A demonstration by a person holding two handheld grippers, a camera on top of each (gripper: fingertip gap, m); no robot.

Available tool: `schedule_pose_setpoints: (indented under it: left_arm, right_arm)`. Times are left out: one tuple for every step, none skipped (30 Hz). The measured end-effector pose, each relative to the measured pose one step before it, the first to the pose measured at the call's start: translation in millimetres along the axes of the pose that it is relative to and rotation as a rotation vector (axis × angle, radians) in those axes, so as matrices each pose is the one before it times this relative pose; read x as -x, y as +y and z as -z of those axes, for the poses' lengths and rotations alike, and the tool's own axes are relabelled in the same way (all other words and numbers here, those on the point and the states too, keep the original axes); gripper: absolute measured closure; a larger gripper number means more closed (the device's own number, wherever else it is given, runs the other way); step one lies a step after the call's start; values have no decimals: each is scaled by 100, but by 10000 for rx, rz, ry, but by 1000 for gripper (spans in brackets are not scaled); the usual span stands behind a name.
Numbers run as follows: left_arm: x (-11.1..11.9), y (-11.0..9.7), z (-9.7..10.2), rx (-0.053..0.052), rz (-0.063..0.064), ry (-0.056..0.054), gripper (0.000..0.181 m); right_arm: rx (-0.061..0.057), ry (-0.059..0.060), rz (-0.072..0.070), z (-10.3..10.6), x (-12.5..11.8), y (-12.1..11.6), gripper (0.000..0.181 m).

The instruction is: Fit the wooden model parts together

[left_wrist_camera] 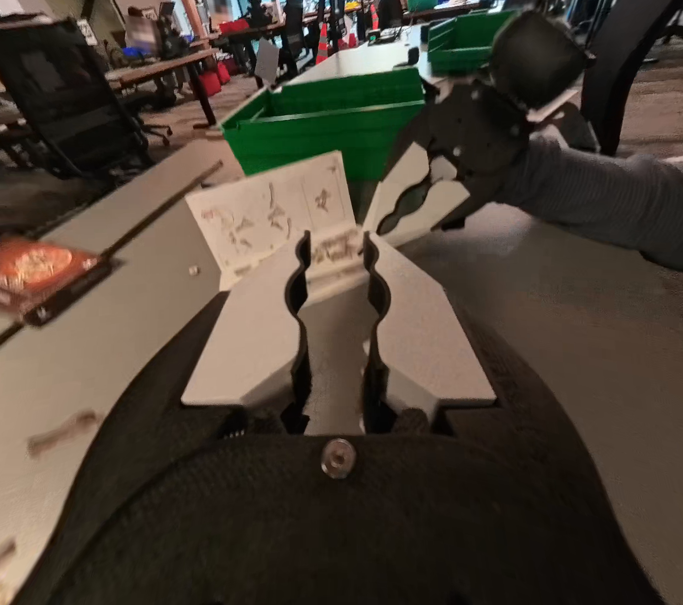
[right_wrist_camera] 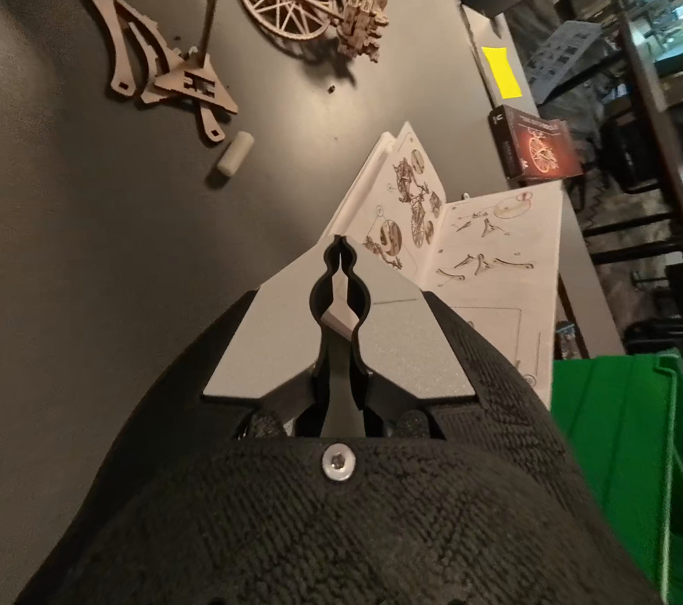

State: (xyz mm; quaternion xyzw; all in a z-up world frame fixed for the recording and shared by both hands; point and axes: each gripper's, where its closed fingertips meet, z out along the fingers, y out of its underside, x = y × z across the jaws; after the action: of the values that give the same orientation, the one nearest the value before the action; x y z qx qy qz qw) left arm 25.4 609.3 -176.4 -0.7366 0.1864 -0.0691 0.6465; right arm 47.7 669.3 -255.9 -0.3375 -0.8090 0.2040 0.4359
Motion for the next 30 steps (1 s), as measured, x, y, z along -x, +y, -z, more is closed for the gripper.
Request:
schedule_pose_setpoints:
  left_arm:
    - [307,-1175,-858,-123,-220,45,154]
    - [366,-1076,-740,-166,-181,-3,154]
    - [362,-894,-558,-169,-83,-34,154]
    - [297,-737,-361,-173,3,-41,154]
    - [206,-594,-181,-195,53,-53,154]
    - [99,-422,-50,-186,65,-37,154]
    - [100,-251,20,-139,66,-65,154]
    - [98,-117,72,-99,62,-79,154]
    - [96,-16,78,-70,67,-69,154]
    - [77,44,69,-41,74,-52,154]
    - [74,62,69,-28,69,-44,154]
    - [84,74,63,-28,59,-38,154]
    - [76,88,63,-23,54,-37,154]
    - [79,88,49,-16,51,-31,154]
    - [65,117,41,-9,47,-25,154]
    - [66,132,44,-5,43,-24,154]
    - [53,136,34,-2,37,-16,154]
    - [29,181,6,31,24,12,154]
    - [52,210,-14,66,17,-3,154]
    - [68,165,-19,41,17,-9,154]
    - [37,138,-12,22,36,6,154]
    - [24,172,-31,31,57,17,154]
    - [16,215,-46,55,57,23,154]
    - [21,287,-68,88,47,18,154]
    - [37,345,-77,110,42,6,154]
    - [72,410,-92,137,37,-18,154]
    - [138,505,-116,194,55,-46,155]
    - [58,560,-151,224,94,18,155]
    - [-93,557,-184,224,128,117,156]
    - [-135,544,-203,223,119,146,156]
  right_arm:
    - [-206,654,-87,385,-1089,-176,181]
    - [-283,937,-163,572,-1573,-212,181]
    - [-281,1077,-260,687,-1896,-133,181]
    - [-156,1092,-338,676,-2024,52,172]
    - [-6,930,-313,530,-1838,223,158]
    - [112,673,-202,349,-1392,346,147]
    - [226,369,-97,160,-817,465,141]
    - [360,112,-42,-27,-290,615,141]
    - [436,26,26,-174,-25,702,143]
    - [399,34,95,-221,36,600,143]
    - [311,-60,67,-225,182,441,143]
    - [221,-166,-48,-202,293,327,144]
    - [151,-165,-124,-167,248,240,145]
    - [75,-157,-96,-80,208,147,147]
    - [-3,-118,-53,-12,142,15,150]
    - [-37,-67,-39,42,64,-44,153]
    - [-36,-81,-34,37,92,-70,156]
    - [-8,-117,-52,-23,158,-12,160]
    - [38,-169,-93,-82,239,68,162]
    - [38,-300,-120,-165,454,81,162]
    - [15,-421,-116,-201,647,62,163]
    - [42,-401,-81,-219,642,93,166]
    - [98,-268,-17,-225,468,144,168]
    - [136,-175,61,-207,365,185,171]
    - [123,-165,129,-177,371,151,177]
    - [72,-179,187,-183,454,33,181]
    - [27,-215,265,-172,579,-89,181]
    - [56,-225,300,-209,650,-91,181]
    - [94,-281,302,-239,757,-63,181]
    - [69,-356,323,-234,868,-87,181]
